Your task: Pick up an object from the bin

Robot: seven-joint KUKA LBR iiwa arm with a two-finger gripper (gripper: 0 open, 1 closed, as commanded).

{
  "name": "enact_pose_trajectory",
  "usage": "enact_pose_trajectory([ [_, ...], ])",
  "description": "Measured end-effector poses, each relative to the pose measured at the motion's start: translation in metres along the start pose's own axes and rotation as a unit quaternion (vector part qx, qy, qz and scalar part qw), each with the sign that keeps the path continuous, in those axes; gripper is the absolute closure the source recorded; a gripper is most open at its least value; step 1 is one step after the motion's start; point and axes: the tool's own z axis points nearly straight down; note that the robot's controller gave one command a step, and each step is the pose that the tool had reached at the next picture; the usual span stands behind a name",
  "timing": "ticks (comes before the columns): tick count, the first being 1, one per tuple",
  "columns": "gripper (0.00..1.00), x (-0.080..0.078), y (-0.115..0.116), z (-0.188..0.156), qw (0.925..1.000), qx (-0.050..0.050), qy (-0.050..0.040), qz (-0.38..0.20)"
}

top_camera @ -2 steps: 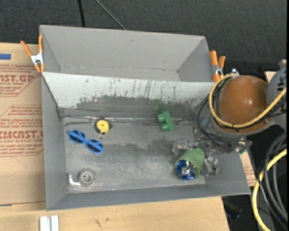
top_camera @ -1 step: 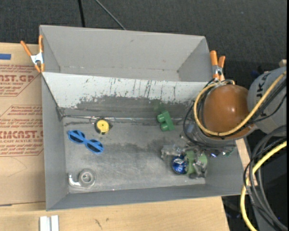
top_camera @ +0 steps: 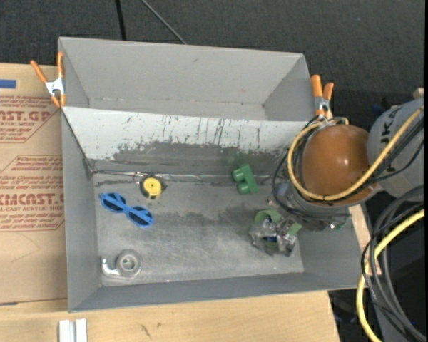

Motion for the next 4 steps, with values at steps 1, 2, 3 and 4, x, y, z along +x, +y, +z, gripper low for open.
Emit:
enact_pose_trajectory([
  [1, 0.0, 0.0, 0.0, 0.0, 1.0, 0.0, 0.0, 0.0],
  [2, 0.0, 0.008, -0.076, -0.039, 0.9807, 0.004, -0.0017, 0.196],
  [3, 1.0, 0.008, -0.075, -0.039, 0.9808, 0.003, -0.0014, 0.195],
  [4, 1.0, 0.016, -0.071, -0.197, 0.9829, 0.006, -0.0029, 0.184],
])
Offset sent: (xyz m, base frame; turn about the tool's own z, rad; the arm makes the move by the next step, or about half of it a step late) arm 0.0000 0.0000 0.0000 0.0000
